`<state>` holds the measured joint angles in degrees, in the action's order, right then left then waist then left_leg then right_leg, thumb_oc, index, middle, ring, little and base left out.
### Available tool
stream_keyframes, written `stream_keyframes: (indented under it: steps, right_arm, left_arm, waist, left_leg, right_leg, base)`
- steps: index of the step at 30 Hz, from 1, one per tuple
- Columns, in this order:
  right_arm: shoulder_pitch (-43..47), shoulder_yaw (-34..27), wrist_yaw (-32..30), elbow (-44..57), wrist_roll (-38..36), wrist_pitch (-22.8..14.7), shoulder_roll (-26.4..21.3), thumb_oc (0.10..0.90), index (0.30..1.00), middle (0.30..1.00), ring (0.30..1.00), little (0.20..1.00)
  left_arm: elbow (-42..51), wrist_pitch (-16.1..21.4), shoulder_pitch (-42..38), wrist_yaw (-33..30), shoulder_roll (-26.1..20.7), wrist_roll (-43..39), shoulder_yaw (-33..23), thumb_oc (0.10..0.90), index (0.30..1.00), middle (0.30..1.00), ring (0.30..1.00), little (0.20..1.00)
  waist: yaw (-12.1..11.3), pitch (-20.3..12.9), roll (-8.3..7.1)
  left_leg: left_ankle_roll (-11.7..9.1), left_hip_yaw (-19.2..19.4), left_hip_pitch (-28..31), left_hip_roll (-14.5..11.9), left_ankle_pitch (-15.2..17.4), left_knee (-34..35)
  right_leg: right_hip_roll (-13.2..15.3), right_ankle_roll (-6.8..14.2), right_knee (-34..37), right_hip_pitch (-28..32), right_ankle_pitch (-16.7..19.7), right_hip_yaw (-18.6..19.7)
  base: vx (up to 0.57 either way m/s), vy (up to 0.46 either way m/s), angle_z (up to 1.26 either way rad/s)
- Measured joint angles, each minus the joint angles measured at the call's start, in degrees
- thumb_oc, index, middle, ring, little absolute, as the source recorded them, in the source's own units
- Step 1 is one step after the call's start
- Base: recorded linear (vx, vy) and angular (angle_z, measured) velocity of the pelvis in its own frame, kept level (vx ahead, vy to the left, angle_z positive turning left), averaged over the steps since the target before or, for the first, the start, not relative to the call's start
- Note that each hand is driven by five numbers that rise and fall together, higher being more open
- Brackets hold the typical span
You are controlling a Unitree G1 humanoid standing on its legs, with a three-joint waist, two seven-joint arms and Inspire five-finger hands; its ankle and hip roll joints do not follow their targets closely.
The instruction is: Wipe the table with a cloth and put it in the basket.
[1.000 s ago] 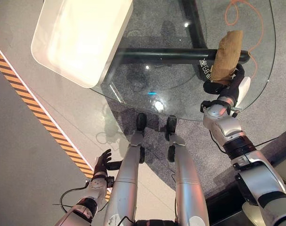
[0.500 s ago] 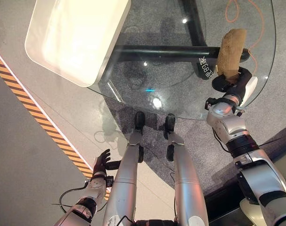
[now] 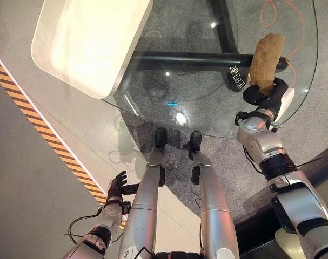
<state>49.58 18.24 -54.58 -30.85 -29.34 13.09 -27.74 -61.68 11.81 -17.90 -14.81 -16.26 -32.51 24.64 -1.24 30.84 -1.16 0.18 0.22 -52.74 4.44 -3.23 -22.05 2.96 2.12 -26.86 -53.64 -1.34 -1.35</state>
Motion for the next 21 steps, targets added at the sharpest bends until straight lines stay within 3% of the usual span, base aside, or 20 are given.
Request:
stream_keyframes:
  steps: [7, 12, 15, 21]
  right_arm:
    - [-0.08, 0.00, 0.95, 1.99, 1.17, 0.21, -0.08, 0.100, 0.300, 0.300, 0.300, 0.200]
    - [0.01, 0.11, 7.03, 4.66, 9.22, 2.26, -0.95, 0.100, 0.300, 0.300, 0.300, 0.200]
    - [0.28, 1.64, 12.34, 5.96, 13.59, 2.43, -0.98, 0.100, 0.300, 0.300, 0.300, 0.200]
    - [1.04, 6.91, 21.33, 9.69, 20.13, 2.18, -1.05, 0.100, 0.300, 0.300, 0.300, 0.200]
  left_arm:
    - [2.25, -1.30, 0.08, -1.36, -0.12, -0.01, -0.07, 0.800, 0.900, 0.900, 0.900, 0.900]
    - [8.95, -9.13, -1.84, -5.59, -0.76, -0.47, -0.59, 0.800, 0.900, 0.900, 0.900, 0.900]
    - [9.19, -11.96, -4.05, -6.60, -0.73, -0.50, -0.57, 0.800, 0.900, 0.900, 0.900, 0.900]
    - [9.23, -13.14, -4.70, -7.02, -0.91, -2.75, -0.57, 0.800, 0.900, 0.900, 0.900, 0.900]
  waist:
    - [-0.15, 0.08, 0.17]
    - [-0.24, 0.13, 1.27]
    - [-0.10, 0.06, 1.64]
    - [-0.12, 0.04, 1.74]
  left_leg:
    - [-0.33, -0.19, -0.69, -0.01, -0.22, -0.07]
    - [-0.55, -0.25, -1.54, -0.04, -0.37, -0.09]
    - [-0.60, -0.05, -1.55, -0.31, -0.41, -0.05]
    - [-1.11, -0.23, -1.78, -0.68, -0.72, 0.08]
  right_leg:
    - [0.02, 0.09, -0.23, -0.80, -0.04, 0.03]
    - [0.00, -0.07, -1.33, -1.98, -0.17, 0.07]
    - [-0.09, -0.13, -1.58, -2.23, -0.13, 0.10]
    - [-0.55, -0.83, -1.92, -2.94, -0.29, 0.06]
  base:
    - [0.02, 0.026, 0.00]
    - [0.00, 0.056, 0.01]
    - [-0.01, 0.049, -0.05]
    - [0.00, 0.033, 0.00]
